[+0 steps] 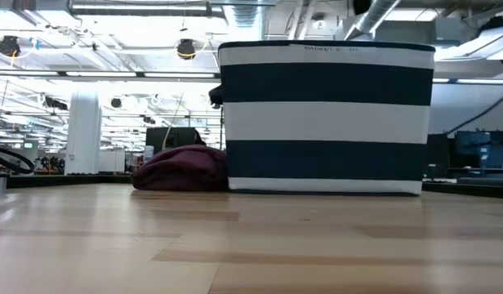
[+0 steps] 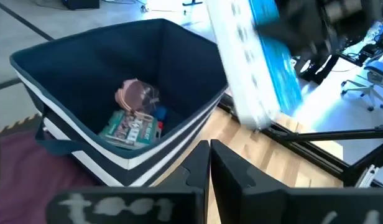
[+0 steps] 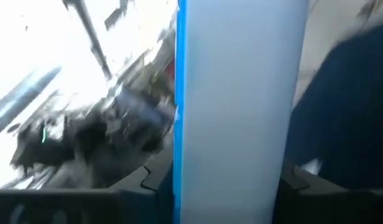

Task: Pick & place medical supplies in basket/bin
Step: Put the white and blue medicine organizer into the blue organizer

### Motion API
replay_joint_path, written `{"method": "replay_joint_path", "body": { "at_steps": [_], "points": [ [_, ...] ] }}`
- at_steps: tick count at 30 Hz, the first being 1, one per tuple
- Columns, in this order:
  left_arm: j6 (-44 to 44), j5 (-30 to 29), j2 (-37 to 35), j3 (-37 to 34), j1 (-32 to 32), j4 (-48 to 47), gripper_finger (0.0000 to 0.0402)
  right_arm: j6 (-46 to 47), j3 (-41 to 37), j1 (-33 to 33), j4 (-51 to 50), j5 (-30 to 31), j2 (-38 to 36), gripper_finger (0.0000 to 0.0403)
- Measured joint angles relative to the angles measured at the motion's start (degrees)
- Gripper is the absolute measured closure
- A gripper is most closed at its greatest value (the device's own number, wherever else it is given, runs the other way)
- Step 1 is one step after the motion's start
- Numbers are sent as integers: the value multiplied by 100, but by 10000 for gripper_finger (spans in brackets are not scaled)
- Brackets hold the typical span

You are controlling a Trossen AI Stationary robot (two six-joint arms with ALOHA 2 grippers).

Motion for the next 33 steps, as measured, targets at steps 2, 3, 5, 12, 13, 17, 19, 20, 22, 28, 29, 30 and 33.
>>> {"method": "replay_joint_path", "body": {
  "at_steps": [2, 3, 5, 12, 13, 17, 19, 20, 22, 28, 29, 30, 33],
  "points": [
    [23, -21, -17, 0, 0, 0, 401, -167, 2, -466, -368, -106, -443, 261],
    [25, -18, -17, 0, -4, -7, 401, -146, 1, -722, -585, -198, -629, 268],
    [48, -18, 2, 0, -4, -25, 401, -62, 1, -1246, -992, -464, -929, 272],
    [87, -140, 253, 9, 103, -26, 401, 544, -3, -2924, -2764, -2083, -1085, 243],
    [75, -136, 294, 9, 132, -11, 401, 600, -4, -3129, -2999, -2497, -990, 239],
    [60, -139, 377, 7, 228, 24, 401, 279, -4, -3679, -3448, -3621, -389, 248],
    [46, -129, 393, 7, 259, -5, 401, 203, -4, -3843, -3351, -3680, -56, 262],
    [27, -124, 394, 7, 273, 1, 401, 179, -4, -3930, -3190, -3688, 127, 268],
    [-35, -134, 391, 7, 275, 15, 401, 144, -4, -4112, -2890, -3892, 501, 271],
    [-118, -153, 396, 7, 273, 5, 401, 260, -4, -4342, -2055, -5047, 1687, 228],
    [-138, -153, 396, 7, 273, 4, 401, 310, -4, -4342, -1968, -5198, 1862, 217],
    [-148, -158, 396, 7, 273, 4, 401, 318, -4, -4344, -1839, -5341, 2027, 208],
    [-195, -171, 396, 7, 273, 4, 401, 328, -4, -4355, -1382, -5696, 2413, 189]
  ]
}}
